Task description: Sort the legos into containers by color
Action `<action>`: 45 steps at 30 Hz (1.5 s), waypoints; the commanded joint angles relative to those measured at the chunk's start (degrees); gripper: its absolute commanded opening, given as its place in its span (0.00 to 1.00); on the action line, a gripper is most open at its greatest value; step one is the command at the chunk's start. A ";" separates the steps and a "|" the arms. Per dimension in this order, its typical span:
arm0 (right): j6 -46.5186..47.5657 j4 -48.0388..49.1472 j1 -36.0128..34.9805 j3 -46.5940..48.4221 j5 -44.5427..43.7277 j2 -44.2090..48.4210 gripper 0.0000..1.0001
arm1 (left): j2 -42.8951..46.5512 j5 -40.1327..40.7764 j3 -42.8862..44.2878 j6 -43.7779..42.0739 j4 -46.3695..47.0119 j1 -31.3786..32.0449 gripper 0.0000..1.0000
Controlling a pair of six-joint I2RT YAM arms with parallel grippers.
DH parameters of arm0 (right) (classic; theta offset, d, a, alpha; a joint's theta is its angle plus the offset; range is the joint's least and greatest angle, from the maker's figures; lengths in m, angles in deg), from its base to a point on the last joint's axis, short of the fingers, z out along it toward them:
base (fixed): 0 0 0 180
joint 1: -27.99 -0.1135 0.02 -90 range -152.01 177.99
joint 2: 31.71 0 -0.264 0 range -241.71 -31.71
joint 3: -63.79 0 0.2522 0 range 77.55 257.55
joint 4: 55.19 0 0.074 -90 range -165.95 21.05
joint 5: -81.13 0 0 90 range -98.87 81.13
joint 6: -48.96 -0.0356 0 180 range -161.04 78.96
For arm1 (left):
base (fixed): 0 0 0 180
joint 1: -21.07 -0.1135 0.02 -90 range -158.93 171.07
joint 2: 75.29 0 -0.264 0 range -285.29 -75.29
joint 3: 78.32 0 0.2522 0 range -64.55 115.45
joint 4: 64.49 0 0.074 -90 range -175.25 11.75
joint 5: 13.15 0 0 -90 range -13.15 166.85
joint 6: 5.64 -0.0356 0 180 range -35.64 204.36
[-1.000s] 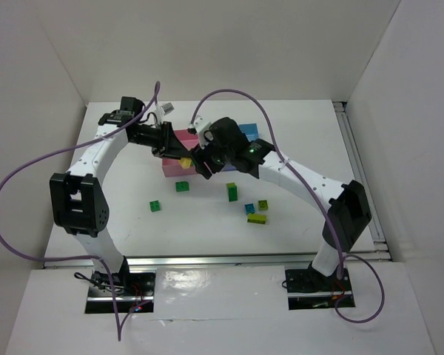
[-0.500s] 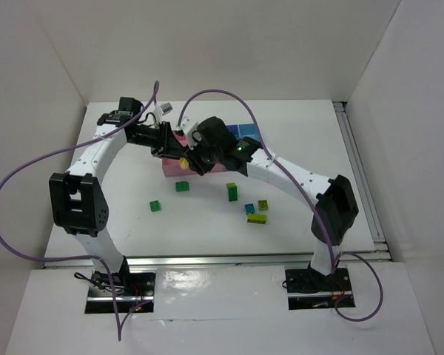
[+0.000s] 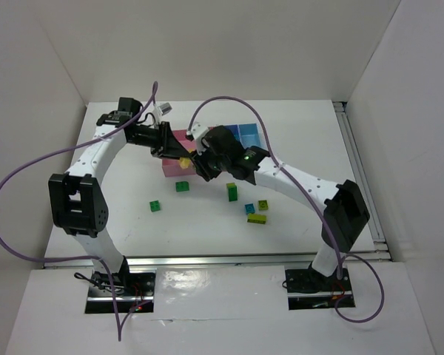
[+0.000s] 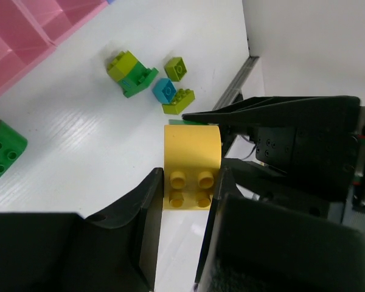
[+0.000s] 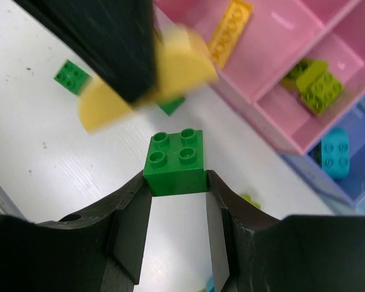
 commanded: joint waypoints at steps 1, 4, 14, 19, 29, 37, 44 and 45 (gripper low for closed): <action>-5.61 4.22 1.88 -4.41 -2.72 5.27 0.12 | 1.09 1.19 1.57 2.44 2.71 -1.24 0.00; -8.87 4.22 3.64 -5.91 -7.90 6.76 0.12 | -0.67 4.96 2.27 6.13 5.18 -1.24 0.00; -18.73 -2.01 12.16 -1.97 -21.01 3.08 0.12 | -19.12 36.00 20.45 13.87 3.87 2.45 0.00; -20.84 -0.18 16.99 -0.12 -22.41 1.32 0.15 | -27.04 39.86 30.22 14.40 -1.57 3.50 0.52; -16.01 -0.79 22.62 14.64 -21.80 -14.14 0.18 | -10.45 47.06 14.52 14.31 1.76 6.05 0.86; -16.01 -0.79 25.27 18.52 -18.02 -21.35 0.38 | 11.87 61.31 -14.90 20.10 4.04 6.58 0.84; -16.01 -0.26 25.79 20.36 -14.85 -21.27 0.68 | 20.07 64.83 -26.09 25.21 3.00 7.20 0.86; -16.01 0.26 25.79 20.36 -14.85 -20.31 0.68 | 20.07 66.31 -26.72 25.91 2.38 7.72 0.86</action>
